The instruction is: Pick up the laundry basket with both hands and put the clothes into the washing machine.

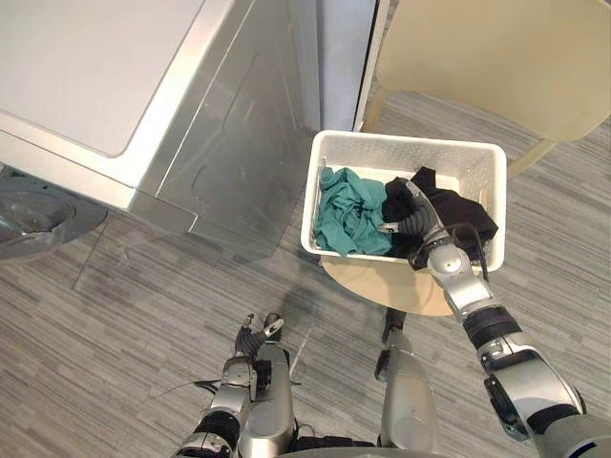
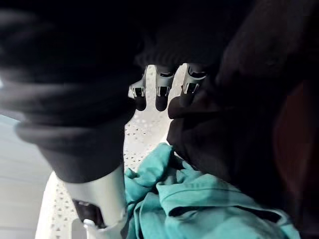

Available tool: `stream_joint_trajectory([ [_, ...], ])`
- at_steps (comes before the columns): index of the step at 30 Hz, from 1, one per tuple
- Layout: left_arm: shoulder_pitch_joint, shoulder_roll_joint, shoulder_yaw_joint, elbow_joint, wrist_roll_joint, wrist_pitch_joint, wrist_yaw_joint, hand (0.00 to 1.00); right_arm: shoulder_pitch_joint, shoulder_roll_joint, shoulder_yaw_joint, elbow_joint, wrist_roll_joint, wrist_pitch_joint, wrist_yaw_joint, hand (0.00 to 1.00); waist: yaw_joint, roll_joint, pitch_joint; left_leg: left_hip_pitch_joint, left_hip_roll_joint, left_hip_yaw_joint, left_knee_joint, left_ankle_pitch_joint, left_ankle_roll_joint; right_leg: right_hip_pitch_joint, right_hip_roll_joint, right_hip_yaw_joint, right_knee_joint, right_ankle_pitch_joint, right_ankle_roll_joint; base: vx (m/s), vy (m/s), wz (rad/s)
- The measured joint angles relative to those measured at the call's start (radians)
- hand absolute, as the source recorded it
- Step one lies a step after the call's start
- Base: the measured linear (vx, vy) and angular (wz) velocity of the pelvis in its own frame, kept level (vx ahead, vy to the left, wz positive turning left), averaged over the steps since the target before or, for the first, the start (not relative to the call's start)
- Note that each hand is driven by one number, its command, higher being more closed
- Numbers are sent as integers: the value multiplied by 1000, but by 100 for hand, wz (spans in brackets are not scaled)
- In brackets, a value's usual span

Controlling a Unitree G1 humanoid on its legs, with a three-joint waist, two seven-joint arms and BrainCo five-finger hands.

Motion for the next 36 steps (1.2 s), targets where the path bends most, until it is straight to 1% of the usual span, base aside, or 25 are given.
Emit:
stream_joint_trajectory([
  [5,-11,7,7,-1,-11,-2,31,0,-83,-5,7,64,-7,5,-5,0,8,2,8,-52,0,-26,25,0,0,-26,2,-23,-1,5,-4,21,12,10],
  [6,-22,7,9,0,-30,-3,36,0,-94,-15,7,75,-18,5,-7,0,23,2,9,-66,0,-30,29,0,0,-35,2,-26,-1,6,-6,11,14,10],
  [7,-27,6,19,-1,-43,-3,38,0,-111,-19,7,89,-21,9,-8,0,33,1,10,-81,0,-36,29,0,0,-42,3,-32,-3,8,-8,9,16,10],
  [8,-27,4,30,-1,-44,-3,41,0,-118,-19,7,92,-23,10,-10,0,35,0,11,-86,0,-40,30,0,0,-43,3,-36,-4,8,-8,12,16,15],
  [10,-27,5,47,-3,-50,-3,56,0,-133,-21,7,92,-34,13,-27,0,52,0,11,-106,0,-61,31,1,0,-45,5,-57,-14,9,-9,31,17,18],
  [13,-27,13,54,-7,-50,-2,58,0,-173,-20,9,93,-41,15,-29,0,56,-4,13,-144,-2,-89,35,3,-2,-50,7,-87,-32,15,-9,38,18,23],
  [14,-28,12,73,-11,-51,-3,59,0,-194,-20,9,102,-41,16,-30,0,61,-10,17,-159,-2,-99,38,3,-3,-55,8,-98,-36,15,-9,45,20,23],
  [15,-29,12,78,-12,-53,-3,61,0,-204,-21,9,108,-41,16,-32,0,62,-10,17,-170,-2,-107,41,3,-3,-58,8,-107,-37,15,-9,63,28,22],
  [17,-45,11,84,-13,-72,-4,77,0,-243,-28,10,152,-42,17,-49,0,83,-10,17,-212,-6,-134,52,7,-8,-79,9,-131,-41,15,-9,65,26,25],
  [18,-49,11,84,-13,-74,-4,79,0,-255,-28,15,164,-42,19,-50,0,86,-10,17,-223,-7,-144,53,9,-10,-84,9,-136,-43,15,-9,59,24,30],
  [20,-54,7,83,-25,-85,-4,81,0,-281,-31,27,202,-48,29,-52,0,100,-8,19,-250,-11,-167,53,12,-11,-89,10,-161,-53,15,-9,44,23,27],
  [22,-57,-4,83,-50,-92,-6,100,0,-312,-31,27,258,-52,32,-58,0,118,-6,21,-282,-16,-190,54,15,-12,-104,8,-186,-54,15,-9,36,30,24],
  [23,-62,-5,83,-51,-92,-7,101,0,-323,-31,27,271,-56,32,-68,0,124,-5,22,-295,-19,-199,53,18,-13,-111,7,-190,-55,15,-9,15,35,29],
  [24,-74,-9,83,-50,-92,-6,103,0,-335,-40,19,287,-75,26,-100,0,126,-5,22,-320,-22,-216,50,28,-17,-125,7,-206,-55,15,-9,3,35,35],
  [26,-96,-16,83,-47,-94,-2,109,0,-363,-60,12,311,-94,17,-112,0,133,-3,23,-345,-34,-242,40,50,-22,-141,0,-223,-54,15,-9,-13,28,30],
  [27,-104,-34,83,-48,-97,-3,117,0,-382,-60,-10,332,-104,17,-113,0,141,1,25,-346,-35,-247,18,60,-23,-150,-5,-235,-51,14,-8,-35,18,20],
  [28,-110,-42,84,-50,-99,-3,118,0,-396,-63,-23,342,-111,17,-113,100,144,1,26,-349,-38,-248,-2,74,-24,-160,-11,-239,-47,13,-7,-65,23,19],
  [29,-112,-54,86,-71,-100,-2,118,0,-406,-69,-34,345,-135,16,-114,100,149,2,26,-354,-37,-249,-27,86,-26,-182,-17,-239,-30,6,-5,-53,17,12],
  [30,-112,-56,86,-76,-100,-3,118,0,-406,-69,-35,345,-141,15,-114,100,150,2,26,-357,-37,-250,-28,87,-26,-185,-18,-240,-26,4,-5,-61,25,7],
  [33,-113,-89,111,-114,-108,-2,116,0,-407,-89,-42,344,-216,18,-114,100,158,2,26,-364,-37,-253,-52,100,-29,-215,-30,-240,15,-15,-3,-55,30,7],
  [34,-113,-106,117,-127,-115,-2,117,0,-406,-93,-43,340,-257,28,-114,100,158,2,26,-364,-37,-255,-61,105,-29,-221,-34,-242,27,-20,-2,-16,15,7],
  [36,-113,-115,116,-139,-118,-2,116,0,-405,-92,-43,332,-319,38,-112,100,159,1,25,-363,-37,-255,-62,112,-30,-225,-37,-242,40,-27,-2,-9,37,5],
])
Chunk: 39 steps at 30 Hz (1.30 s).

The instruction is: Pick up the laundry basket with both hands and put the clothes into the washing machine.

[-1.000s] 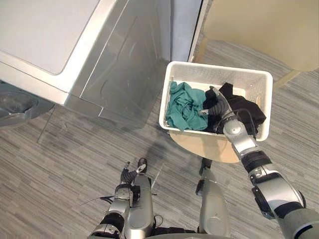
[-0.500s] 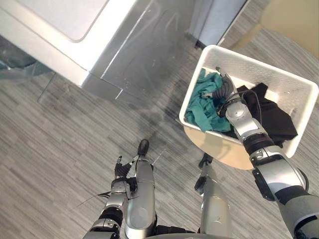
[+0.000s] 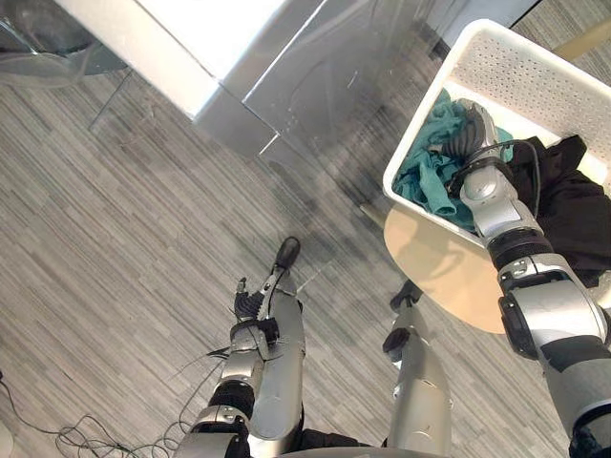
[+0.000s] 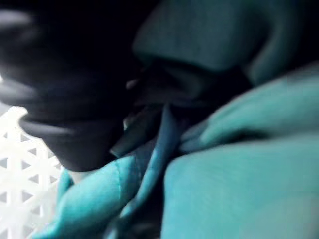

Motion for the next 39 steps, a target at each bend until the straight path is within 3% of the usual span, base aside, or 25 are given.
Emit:
stream_joint_trajectory([
  [5,-2,-22,9,-8,-7,1,1,0,14,23,-3,-16,-72,34,2,100,-1,-5,-3,17,0,7,6,3,-2,7,-5,5,17,-5,3,18,38,-1],
  [12,12,0,39,50,-130,-4,-1,0,99,57,-68,-2,10,80,48,100,-3,-10,-5,143,2,46,2,3,-2,98,-11,36,33,-11,-4,-3,33,-9],
  [18,130,80,80,70,-236,-3,-27,0,244,56,-210,-126,128,100,45,100,-56,-27,-13,327,9,101,-66,6,9,227,-8,85,4,-10,-4,-51,7,-17],
  [20,212,90,126,93,-236,0,-47,0,389,77,-262,-218,142,104,45,100,-72,-62,-113,363,7,119,-94,0,21,263,-8,88,-40,-4,7,11,19,-13],
  [23,275,99,197,120,-236,10,-70,0,546,126,-338,-351,151,113,45,100,-98,-99,-189,420,4,139,-125,-10,38,325,-7,91,-103,5,16,62,18,-9],
  [25,320,104,325,119,-237,18,-88,0,680,162,-407,-498,164,117,44,100,-111,-120,-267,469,1,157,-150,-11,39,373,-7,97,-150,26,21,112,25,-14],
  [29,337,118,571,25,-266,21,-81,0,777,165,-519,-685,174,115,36,100,-118,-114,-367,525,-1,179,-170,-13,41,426,-5,112,-192,37,30,103,12,-15],
  [31,328,165,708,-86,-291,17,-51,0,773,165,-552,-797,185,104,7,100,-131,-112,-409,558,3,196,-171,-14,41,449,1,130,-205,38,31,64,-5,-22],
  [34,302,243,786,-214,-295,6,3,0,763,160,-555,-903,211,66,-13,100,-133,-105,-445,597,9,234,-172,-30,45,457,7,168,-205,39,30,21,-2,-41],
  [35,282,254,795,-346,-241,-2,56,0,762,159,-572,-970,214,47,-31,100,-132,-97,-459,613,9,255,-172,-47,47,459,7,188,-205,41,28,-10,16,-38],
  [39,210,317,724,-626,-136,-24,140,0,732,154,-572,-1060,224,19,-53,100,-142,-92,-485,653,5,293,-166,-59,51,471,5,227,-205,41,24,-29,17,-29],
])
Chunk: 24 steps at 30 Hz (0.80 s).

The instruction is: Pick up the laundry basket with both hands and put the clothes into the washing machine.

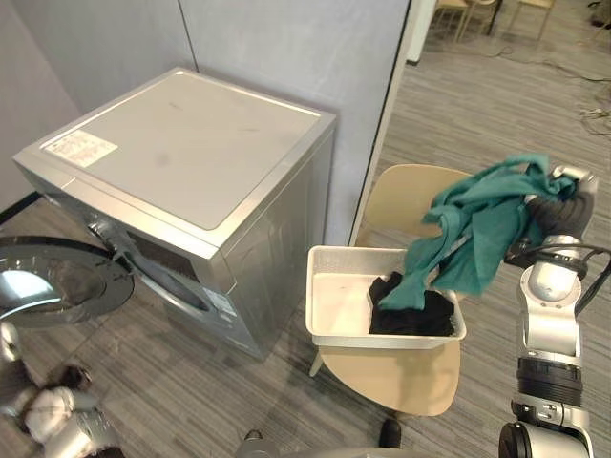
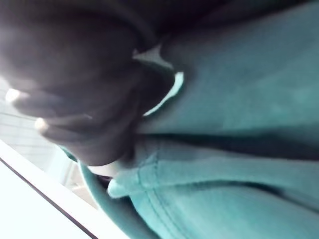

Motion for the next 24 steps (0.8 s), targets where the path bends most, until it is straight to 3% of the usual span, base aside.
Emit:
stream_joint_trajectory([
  [1,-17,7,-26,-39,30,-1,11,0,-8,-1,1,-11,8,-4,-4,100,-4,2,-6,2,0,3,2,-2,1,0,0,3,0,0,-1,-29,12,-21],
  [6,-196,89,-368,-204,168,-27,32,0,-139,-35,61,-63,99,-45,-15,100,-25,25,-26,44,2,61,8,-11,0,0,8,61,0,12,-13,-13,8,-34],
  [8,-270,99,-482,-211,174,-47,1,0,-178,-55,76,-69,122,-58,-16,100,-28,30,-28,56,12,90,16,-22,-3,0,19,85,0,14,-15,-16,0,-41],
  [10,-344,110,-604,-207,174,-43,-65,0,-212,-63,78,-90,145,-58,-17,100,-42,32,-30,68,25,114,17,-33,-8,0,34,104,0,14,-15,-10,-4,-32],
  [12,-416,114,-732,-177,162,-41,-176,0,-247,-84,96,-113,178,-59,-19,100,-66,37,-34,75,36,125,16,-35,-12,-1,46,109,0,14,-17,42,4,-13],
  [14,-460,112,-806,-138,152,-41,-214,0,-268,-94,108,-113,193,-60,-17,100,-78,43,-37,82,43,135,12,-36,-13,-1,52,112,1,15,-17,42,3,-13],
  [19,-589,54,-1025,23,96,-35,-319,0,-282,-112,112,-112,276,-61,-17,100,-83,51,-42,103,56,159,0,-39,-19,-1,68,131,1,18,-12,38,10,-12],
  [24,-607,-60,-1220,184,105,6,-385,0,-289,-115,134,-112,316,-61,-17,100,-117,50,-42,104,56,161,-4,-40,-19,-1,69,132,1,18,-12,0,0,0],
])
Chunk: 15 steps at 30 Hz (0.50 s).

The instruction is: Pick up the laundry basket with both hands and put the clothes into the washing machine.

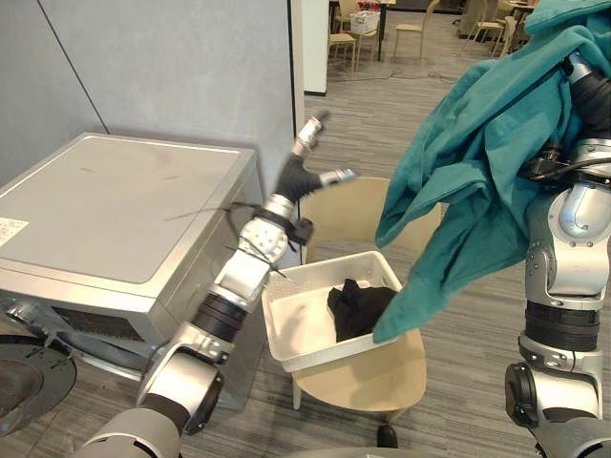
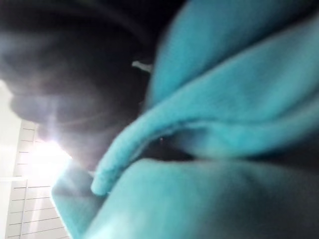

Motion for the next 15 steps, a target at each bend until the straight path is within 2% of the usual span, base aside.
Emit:
stream_joint_trajectory([
  [3,0,-55,-82,76,1,24,-22,0,0,0,4,4,20,-1,0,100,-15,-2,1,1,0,4,0,0,0,-2,1,5,0,0,0,-8,-3,-3],
  [9,-41,-150,-206,179,34,41,-60,0,0,10,10,30,63,-4,4,100,-22,-12,4,2,2,22,-1,-2,-1,-14,6,25,0,-3,-5,-9,-4,-8],
  [15,-91,-208,-254,287,84,51,-80,0,1,59,50,81,65,-12,16,100,-50,-46,5,3,3,22,-3,-2,-1,-15,8,27,0,-3,-4,0,0,0],
])
